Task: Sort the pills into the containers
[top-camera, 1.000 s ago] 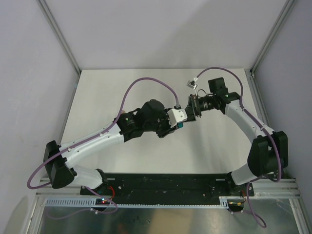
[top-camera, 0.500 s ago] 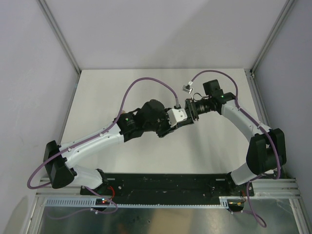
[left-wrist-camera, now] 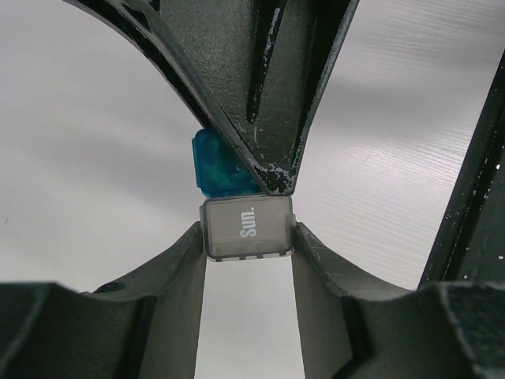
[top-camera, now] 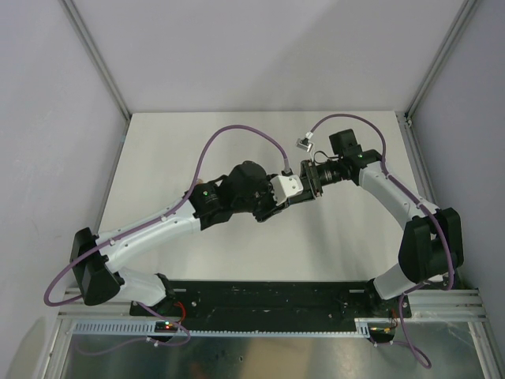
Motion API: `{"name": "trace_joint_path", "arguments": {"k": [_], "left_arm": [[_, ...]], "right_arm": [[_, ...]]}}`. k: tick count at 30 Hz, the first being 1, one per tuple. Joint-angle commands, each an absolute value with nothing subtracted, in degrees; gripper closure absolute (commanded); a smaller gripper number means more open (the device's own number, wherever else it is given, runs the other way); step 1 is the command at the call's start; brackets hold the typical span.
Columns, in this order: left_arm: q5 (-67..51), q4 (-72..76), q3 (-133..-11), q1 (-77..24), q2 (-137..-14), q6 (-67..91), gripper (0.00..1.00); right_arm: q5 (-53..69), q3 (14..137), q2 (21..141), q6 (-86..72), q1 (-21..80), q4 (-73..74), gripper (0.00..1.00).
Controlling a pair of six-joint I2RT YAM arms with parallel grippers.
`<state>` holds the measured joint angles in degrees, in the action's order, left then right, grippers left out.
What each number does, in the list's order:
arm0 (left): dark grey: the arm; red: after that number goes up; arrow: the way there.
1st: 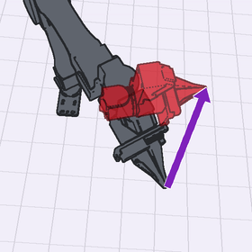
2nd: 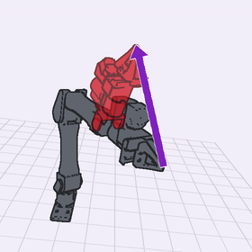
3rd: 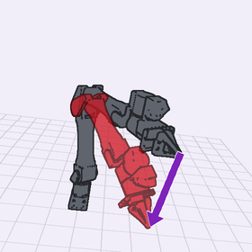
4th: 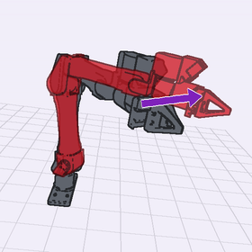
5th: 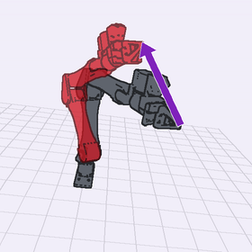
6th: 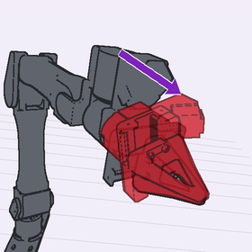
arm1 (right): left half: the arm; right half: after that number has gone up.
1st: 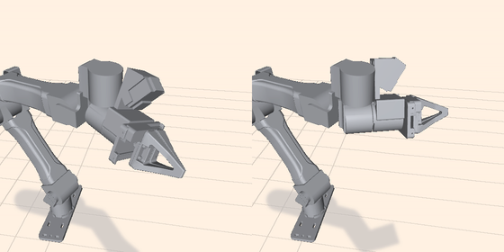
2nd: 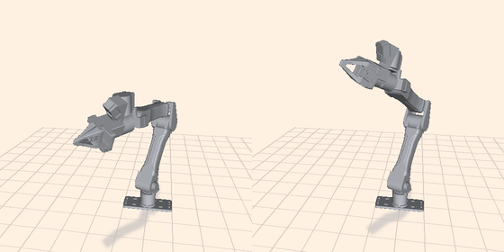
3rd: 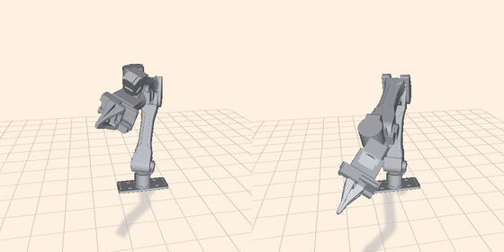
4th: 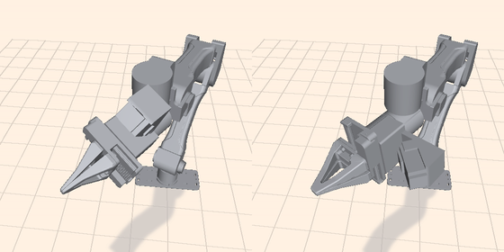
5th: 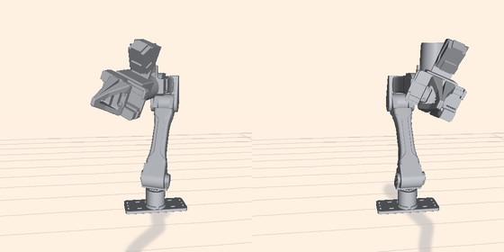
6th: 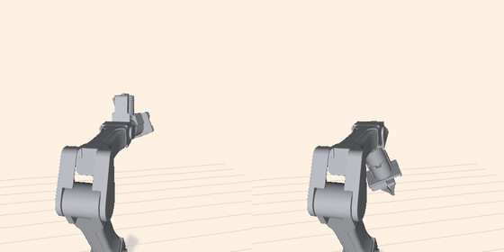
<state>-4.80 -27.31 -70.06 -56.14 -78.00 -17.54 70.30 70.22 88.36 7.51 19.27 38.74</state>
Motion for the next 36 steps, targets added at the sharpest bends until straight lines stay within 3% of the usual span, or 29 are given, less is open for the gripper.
{"name": "trace_joint_path", "arguments": {"k": [1, 9, 14, 19, 28, 36], "left_arm": [[-3.53, -24.78, -69.81, -56.58, -77.56, -16.71, 1.00], [-1.99, -24.49, -70.29, -57.01, -78.73, -16.01, 1.00], [-0.47, -24.19, -70.58, -57.91, -79.42, -15.69, 1.00], [1.96, -23.88, -70.69, -58.90, -80.58, -15.29, 0.96], [3.63, -23.86, -70.75, -59.58, -80.91, -15.22, 0.37], [4.06, -23.95, -71.25, -59.59, -80.42, -15.41, 0.03]], "right_arm": [[72.89, 72.51, 88.39, 7.56, 19.51, 38.49, 0.60], [73.66, 72.51, 88.61, 6.48, 19.51, 37.73, 0.79], [74.73, 72.51, 89.12, 5.18, 19.25, 36.98, 0.96], [75.87, 72.51, 89.15, 3.58, 18.44, 36.08, 1.00], [75.86, 72.42, 88.66, 3.85, 16.94, 37.06, 1.00], [74.46, 72.25, 88.05, 4.40, 17.01, 37.45, 1.00]]}}
